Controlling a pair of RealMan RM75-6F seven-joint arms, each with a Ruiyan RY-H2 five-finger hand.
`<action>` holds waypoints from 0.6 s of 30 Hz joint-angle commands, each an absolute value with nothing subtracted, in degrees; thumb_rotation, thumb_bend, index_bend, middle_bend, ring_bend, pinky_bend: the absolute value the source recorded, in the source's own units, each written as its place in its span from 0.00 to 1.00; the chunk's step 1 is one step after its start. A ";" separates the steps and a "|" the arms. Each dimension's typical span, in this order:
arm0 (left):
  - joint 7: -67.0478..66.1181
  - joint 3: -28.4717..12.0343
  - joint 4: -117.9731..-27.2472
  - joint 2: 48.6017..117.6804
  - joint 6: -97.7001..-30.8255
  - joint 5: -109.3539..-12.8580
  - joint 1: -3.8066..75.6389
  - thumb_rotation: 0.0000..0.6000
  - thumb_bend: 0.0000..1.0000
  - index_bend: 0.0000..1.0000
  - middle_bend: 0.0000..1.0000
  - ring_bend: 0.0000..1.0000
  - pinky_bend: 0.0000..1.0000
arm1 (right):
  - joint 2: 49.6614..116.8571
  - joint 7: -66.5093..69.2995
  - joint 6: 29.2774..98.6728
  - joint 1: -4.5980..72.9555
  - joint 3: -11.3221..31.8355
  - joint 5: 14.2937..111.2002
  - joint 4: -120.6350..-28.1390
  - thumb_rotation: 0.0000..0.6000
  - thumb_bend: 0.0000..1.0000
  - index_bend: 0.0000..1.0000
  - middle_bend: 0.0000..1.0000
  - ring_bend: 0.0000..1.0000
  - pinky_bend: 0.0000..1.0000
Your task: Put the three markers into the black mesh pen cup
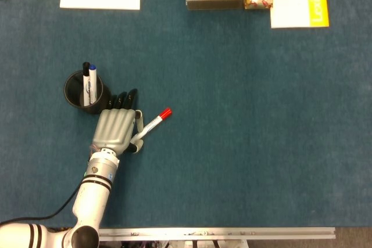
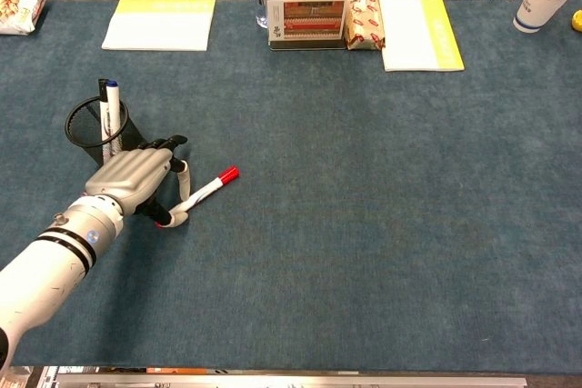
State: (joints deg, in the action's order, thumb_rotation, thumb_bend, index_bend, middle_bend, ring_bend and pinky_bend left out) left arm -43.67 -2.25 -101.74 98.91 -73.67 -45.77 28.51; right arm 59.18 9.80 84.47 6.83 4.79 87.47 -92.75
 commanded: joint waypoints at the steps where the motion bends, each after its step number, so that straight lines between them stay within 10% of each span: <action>1: -43.52 -2.28 -101.70 98.88 -73.64 -45.86 28.48 1.00 0.24 0.50 0.00 0.00 0.07 | 59.17 9.80 84.44 6.82 4.77 87.46 -92.73 1.00 0.00 0.13 0.19 0.11 0.38; 18: -43.35 -2.31 -101.78 98.69 -73.85 -46.06 28.30 1.00 0.24 0.44 0.00 0.00 0.07 | 59.17 9.70 84.36 6.83 4.76 87.40 -92.79 1.00 0.00 0.13 0.19 0.11 0.38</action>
